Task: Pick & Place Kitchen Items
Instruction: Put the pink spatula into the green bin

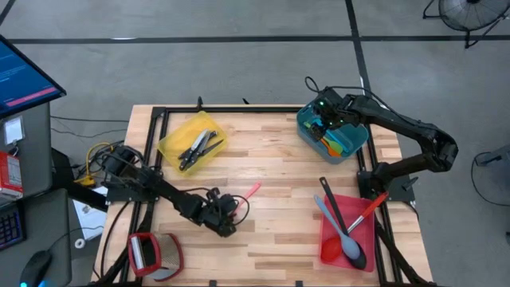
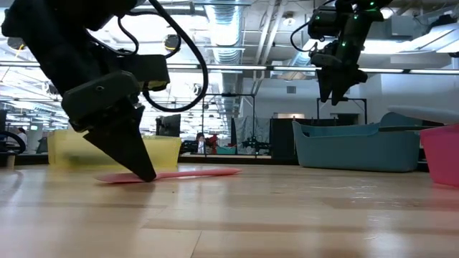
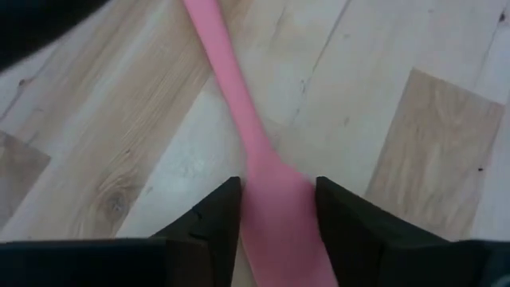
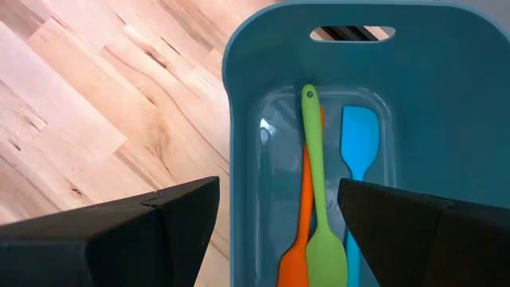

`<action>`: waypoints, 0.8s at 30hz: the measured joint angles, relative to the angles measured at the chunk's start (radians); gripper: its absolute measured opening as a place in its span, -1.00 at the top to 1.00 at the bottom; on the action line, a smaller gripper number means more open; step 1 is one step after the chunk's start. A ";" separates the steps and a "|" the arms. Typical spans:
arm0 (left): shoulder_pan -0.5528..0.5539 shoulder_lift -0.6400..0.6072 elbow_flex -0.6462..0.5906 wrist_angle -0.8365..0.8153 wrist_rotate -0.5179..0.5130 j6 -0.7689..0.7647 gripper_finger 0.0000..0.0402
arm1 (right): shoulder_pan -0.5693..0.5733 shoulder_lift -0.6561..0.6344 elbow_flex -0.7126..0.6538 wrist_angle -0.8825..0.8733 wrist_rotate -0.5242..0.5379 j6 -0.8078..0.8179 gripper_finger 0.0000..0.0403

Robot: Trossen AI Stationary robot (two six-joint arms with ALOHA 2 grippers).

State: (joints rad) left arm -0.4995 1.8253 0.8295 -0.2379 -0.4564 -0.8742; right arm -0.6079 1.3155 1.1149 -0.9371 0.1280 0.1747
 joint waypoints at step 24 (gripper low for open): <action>0.034 -0.017 -0.003 -0.004 -0.001 -0.045 0.99 | 0.035 -0.002 0.000 0.006 -0.078 -0.033 -0.26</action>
State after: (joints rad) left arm -0.4660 1.8086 0.8269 -0.2415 -0.4573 -0.9191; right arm -0.5730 1.3140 1.1149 -0.9316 0.0496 0.1414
